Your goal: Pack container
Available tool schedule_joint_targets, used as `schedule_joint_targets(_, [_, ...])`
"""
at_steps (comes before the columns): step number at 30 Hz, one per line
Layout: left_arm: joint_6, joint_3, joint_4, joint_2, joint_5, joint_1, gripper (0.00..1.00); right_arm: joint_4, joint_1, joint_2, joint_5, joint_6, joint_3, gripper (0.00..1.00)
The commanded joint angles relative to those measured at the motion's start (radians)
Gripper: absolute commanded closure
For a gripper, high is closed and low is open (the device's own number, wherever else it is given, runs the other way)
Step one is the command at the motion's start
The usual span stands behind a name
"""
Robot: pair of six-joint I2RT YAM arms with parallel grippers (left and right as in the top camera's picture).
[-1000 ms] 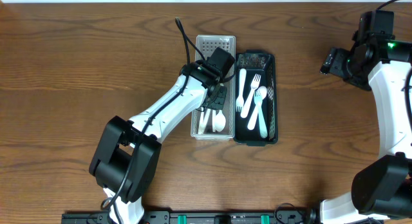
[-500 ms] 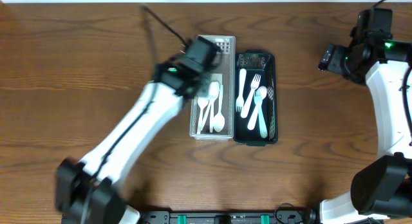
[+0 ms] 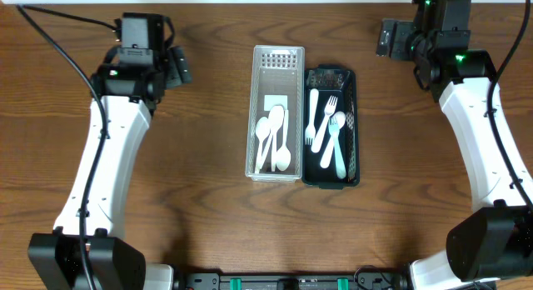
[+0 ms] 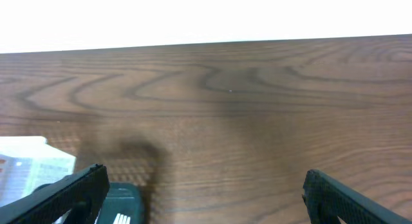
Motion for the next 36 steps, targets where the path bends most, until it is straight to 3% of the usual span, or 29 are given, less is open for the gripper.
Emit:
schedule_joint_targets(1, [0.006,0.003,-0.005,0.000,-0.011,0.037,0.02,-0.032,0.002,0.005,0.044,-0.024,0.000,0.01])
schedule_joint_targets(7, [0.019,-0.026,-0.044,-0.032,-0.011,0.037,0.02,-0.167,0.002,-0.018,0.048,-0.030,-0.001,0.01])
schedule_joint_targets(13, [0.021,-0.210,0.028,-0.237,-0.011,0.024,0.02,-0.213,0.003,-0.151,0.047,-0.022,-0.075,0.01])
schedule_joint_targets(18, [0.020,-0.437,0.145,-0.535,-0.011,-0.026,0.02,-0.159,0.003,-0.359,0.048,0.009,-0.292,0.01])
schedule_joint_targets(26, [0.021,-0.747,0.144,-0.941,-0.013,-0.076,0.02,-0.071,0.014,-0.785,0.055,0.056,-0.740,0.01])
schedule_joint_targets(31, [0.021,-0.889,0.143,-1.079,-0.013,-0.076,0.02,-0.051,0.014,-0.993,0.092,0.056,-0.953,0.01])
schedule_joint_targets(36, [0.021,-0.932,0.066,-1.085,-0.012,-0.076,0.02,-0.086,0.014,-1.083,0.053,0.056,-1.071,0.01])
